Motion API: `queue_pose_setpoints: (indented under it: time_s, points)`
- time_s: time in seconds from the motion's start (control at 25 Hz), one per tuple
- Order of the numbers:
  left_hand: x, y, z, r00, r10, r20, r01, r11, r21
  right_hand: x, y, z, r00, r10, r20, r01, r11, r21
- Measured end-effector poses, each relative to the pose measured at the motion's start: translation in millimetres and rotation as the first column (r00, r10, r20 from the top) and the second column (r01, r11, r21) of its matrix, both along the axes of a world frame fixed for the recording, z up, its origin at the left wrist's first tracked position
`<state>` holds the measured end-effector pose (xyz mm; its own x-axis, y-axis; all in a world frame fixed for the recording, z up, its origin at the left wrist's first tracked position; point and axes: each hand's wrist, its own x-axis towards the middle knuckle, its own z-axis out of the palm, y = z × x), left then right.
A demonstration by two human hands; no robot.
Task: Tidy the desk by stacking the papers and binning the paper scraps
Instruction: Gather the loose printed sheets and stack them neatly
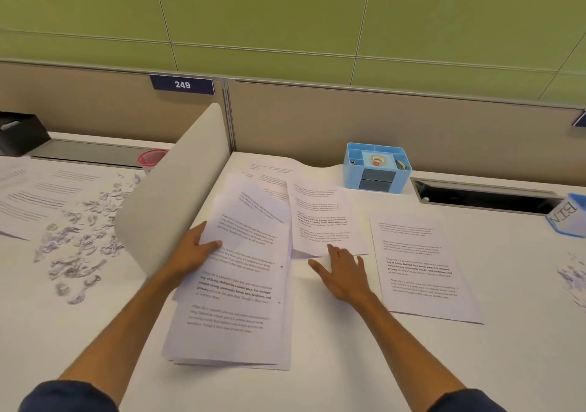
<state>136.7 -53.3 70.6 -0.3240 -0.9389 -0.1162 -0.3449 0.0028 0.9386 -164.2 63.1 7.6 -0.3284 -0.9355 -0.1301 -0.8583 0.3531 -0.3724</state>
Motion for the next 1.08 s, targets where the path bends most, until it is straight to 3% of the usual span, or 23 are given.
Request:
queue_pose_setpoints:
  time_s: [0.12,0.24,0.36,0.44,0.56,0.88,1.08]
  points:
    - [5.2,-3.3,25.0,0.997,0.009,-0.082,-0.013,0.999,-0.049,22.4,-10.0,15.8,0.908,0.005,0.418,0.046,0.992,-0.114]
    - [9.2,-8.4,44.3,0.987,0.005,-0.158,-0.018,0.996,-0.084,41.3,-27.0,40.4,0.636,-0.035,0.771,0.115,0.992,-0.05]
    - [7.8,-13.0,56.7,0.974,-0.009,-0.227,-0.015,0.994,-0.107,49.4,-40.5,59.7,0.412,0.016,0.911,0.118,0.991,-0.071]
    - [2.4,-12.8,61.8,0.957,-0.029,-0.288,-0.002,0.994,-0.105,49.9,-44.8,71.6,0.337,0.097,0.937,0.201,0.964,-0.172]
    - [-8.1,-13.2,62.4,0.924,-0.061,-0.378,0.025,0.995,-0.1,41.9,-41.8,94.2,0.355,0.203,0.912,0.321,0.89,-0.323]
    - [-69.3,-8.4,58.8,0.87,-0.144,-0.471,0.113,0.989,-0.095,8.8,-12.5,124.8,0.664,0.219,0.715,0.3,0.798,-0.523]
    - [-106.0,0.7,67.5,0.886,-0.184,-0.426,0.156,0.983,-0.1,-1.7,3.8,139.4,0.699,0.178,0.692,0.389,0.718,-0.578]
